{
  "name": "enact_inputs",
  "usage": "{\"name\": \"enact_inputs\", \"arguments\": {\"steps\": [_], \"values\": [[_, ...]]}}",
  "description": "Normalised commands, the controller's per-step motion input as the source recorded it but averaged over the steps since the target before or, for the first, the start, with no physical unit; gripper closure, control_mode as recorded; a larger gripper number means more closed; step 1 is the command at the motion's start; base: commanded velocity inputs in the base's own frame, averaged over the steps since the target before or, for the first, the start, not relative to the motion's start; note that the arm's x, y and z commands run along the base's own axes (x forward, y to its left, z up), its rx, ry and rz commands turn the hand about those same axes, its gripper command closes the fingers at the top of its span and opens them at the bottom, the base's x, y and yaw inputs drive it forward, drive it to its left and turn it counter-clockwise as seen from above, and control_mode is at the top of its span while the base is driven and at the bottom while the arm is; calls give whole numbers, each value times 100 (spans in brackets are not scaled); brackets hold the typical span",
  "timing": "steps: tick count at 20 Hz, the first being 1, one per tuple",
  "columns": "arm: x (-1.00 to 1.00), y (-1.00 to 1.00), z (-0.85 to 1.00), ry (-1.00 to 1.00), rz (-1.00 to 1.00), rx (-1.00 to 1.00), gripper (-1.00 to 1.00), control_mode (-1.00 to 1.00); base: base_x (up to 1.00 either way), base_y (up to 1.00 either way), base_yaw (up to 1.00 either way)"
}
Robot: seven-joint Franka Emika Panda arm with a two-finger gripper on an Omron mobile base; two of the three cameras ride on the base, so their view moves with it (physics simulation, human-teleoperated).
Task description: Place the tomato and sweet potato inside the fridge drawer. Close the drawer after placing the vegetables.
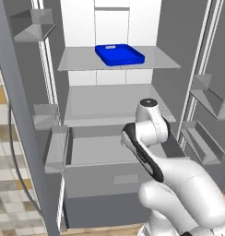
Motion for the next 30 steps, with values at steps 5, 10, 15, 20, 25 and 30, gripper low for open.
{"name": "enact_inputs", "arguments": {"steps": [5,10,15,20,25,30], "values": [[37,3,-46,3,0,0,100,-100,0,0,0],[46,0,-38,6,0,0,100,-100,0,0,0],[53,0,-31,9,0,0,100,-100,0,0,0],[37,0,-38,9,0,0,100,-100,0,0,0],[7,0,-39,0,0,0,100,-100,0,0,0],[1,0,-32,0,0,0,100,-100,0,0,0]]}}
